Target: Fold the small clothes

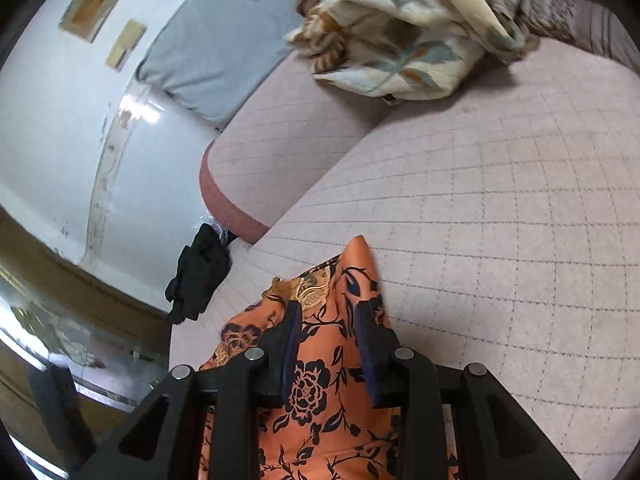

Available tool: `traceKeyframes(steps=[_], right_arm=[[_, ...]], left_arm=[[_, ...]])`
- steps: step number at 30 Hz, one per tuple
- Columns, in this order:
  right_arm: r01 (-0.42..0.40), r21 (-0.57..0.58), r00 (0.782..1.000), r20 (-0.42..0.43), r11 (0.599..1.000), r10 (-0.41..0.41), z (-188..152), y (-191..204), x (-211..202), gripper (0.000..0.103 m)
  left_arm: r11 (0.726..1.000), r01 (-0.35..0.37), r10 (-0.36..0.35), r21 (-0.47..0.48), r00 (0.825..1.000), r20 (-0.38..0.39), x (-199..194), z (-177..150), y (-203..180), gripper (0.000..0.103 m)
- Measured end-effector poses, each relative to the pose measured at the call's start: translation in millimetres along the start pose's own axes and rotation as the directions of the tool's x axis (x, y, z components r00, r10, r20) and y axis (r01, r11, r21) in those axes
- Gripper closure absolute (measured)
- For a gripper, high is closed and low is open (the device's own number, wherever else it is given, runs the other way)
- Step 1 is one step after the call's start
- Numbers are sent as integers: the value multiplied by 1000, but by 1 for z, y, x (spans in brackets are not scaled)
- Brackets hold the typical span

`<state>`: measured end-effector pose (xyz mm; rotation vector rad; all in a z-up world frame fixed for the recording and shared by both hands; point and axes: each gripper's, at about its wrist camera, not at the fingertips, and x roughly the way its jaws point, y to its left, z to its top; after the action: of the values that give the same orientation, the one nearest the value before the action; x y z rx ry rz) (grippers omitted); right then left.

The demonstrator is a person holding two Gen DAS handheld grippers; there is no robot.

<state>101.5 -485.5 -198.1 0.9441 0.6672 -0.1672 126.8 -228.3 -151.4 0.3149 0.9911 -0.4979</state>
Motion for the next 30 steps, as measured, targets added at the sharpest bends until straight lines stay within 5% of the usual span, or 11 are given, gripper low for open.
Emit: traceKeyframes(steps=[3, 6, 10, 11, 14, 15, 18, 20, 26, 30], right_arm=[[2, -26, 1000, -21, 1000, -3, -1, 2, 3, 73], [14, -131, 999, -38, 991, -20, -11, 21, 9, 72], [26, -278, 996, -71, 960, -48, -32, 49, 24, 72], [27, -314, 996, -76, 949, -54, -38, 55, 26, 67], [-6, -396, 995, -94, 918, -34, -60, 76, 31, 30], [-36, -412, 995, -104, 910, -8, -68, 84, 32, 30], [-18, -458, 996, -81, 889, -21, -81, 105, 39, 30], [-20, -493, 994, -102, 870, -34, -90, 124, 52, 30], [73, -628, 975, -120, 774, -189, -106, 195, 135, 30], [199, -685, 927, -100, 700, -362, -116, 215, 203, 33]], left_arm=[[995, 6, 1, -102, 998, 68, -16, -22, 31, 29], [961, -44, 88, -273, 985, 151, -26, -39, 90, 20], [817, -112, 262, -565, 946, 191, -38, -73, 183, 17], [777, -114, 271, -619, 948, 166, -33, -79, 204, 17], [705, -119, 277, -699, 954, 117, -11, -98, 240, 17], [694, -156, 293, -703, 953, 77, 0, -101, 246, 17], [670, -262, 272, -695, 957, -99, 41, -109, 255, 17], [649, -240, 250, -722, 964, -96, 49, -115, 261, 17], [667, -226, 234, -710, 968, -89, 51, -112, 263, 17], [669, -218, 221, -711, 971, -90, 50, -111, 266, 17]])
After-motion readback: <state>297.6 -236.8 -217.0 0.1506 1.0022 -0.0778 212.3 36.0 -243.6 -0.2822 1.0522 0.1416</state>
